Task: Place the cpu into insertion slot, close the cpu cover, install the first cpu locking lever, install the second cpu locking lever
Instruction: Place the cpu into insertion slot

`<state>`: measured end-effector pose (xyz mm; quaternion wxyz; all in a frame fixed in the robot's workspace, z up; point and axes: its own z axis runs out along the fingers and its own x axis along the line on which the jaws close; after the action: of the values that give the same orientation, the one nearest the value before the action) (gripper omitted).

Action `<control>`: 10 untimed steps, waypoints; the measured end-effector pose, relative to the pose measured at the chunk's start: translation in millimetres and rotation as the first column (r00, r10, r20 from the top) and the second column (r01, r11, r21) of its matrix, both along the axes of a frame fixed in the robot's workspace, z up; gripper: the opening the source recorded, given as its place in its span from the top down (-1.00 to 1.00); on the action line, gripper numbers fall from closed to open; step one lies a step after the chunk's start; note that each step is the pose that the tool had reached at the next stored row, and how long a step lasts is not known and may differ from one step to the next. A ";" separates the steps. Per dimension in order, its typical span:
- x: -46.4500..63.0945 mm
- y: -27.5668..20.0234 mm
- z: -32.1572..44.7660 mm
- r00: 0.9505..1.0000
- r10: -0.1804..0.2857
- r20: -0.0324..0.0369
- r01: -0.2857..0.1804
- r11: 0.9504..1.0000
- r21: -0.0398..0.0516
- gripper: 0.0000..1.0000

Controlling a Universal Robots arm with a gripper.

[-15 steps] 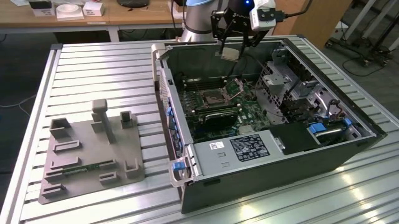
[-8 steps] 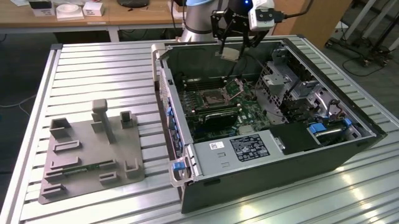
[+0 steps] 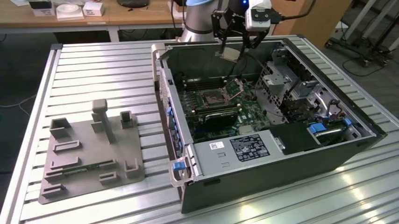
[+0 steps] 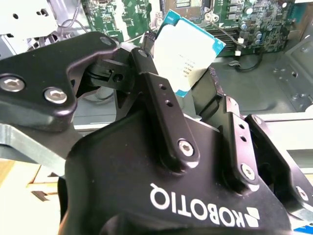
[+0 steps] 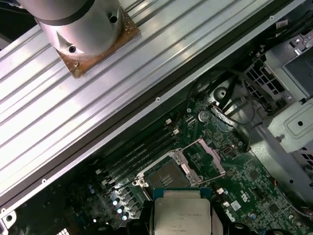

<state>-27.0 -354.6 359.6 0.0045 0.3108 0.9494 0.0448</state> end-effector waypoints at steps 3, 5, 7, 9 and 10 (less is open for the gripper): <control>0.0 0.0 0.0 1.000 -0.019 0.000 0.019 1.000 0.000 -0.08; 0.0 0.0 0.0 1.000 -0.020 0.000 0.020 1.000 0.000 -0.08; 0.0 0.0 0.0 1.000 -0.020 0.000 0.020 1.000 0.000 -0.08; 0.0 0.0 0.0 1.000 -0.021 0.000 0.021 1.000 0.000 -0.08; 0.0 0.0 0.0 1.000 -0.021 0.000 0.021 1.000 0.000 -0.08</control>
<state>-27.0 -354.6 359.6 0.0050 0.3209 0.9460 0.0447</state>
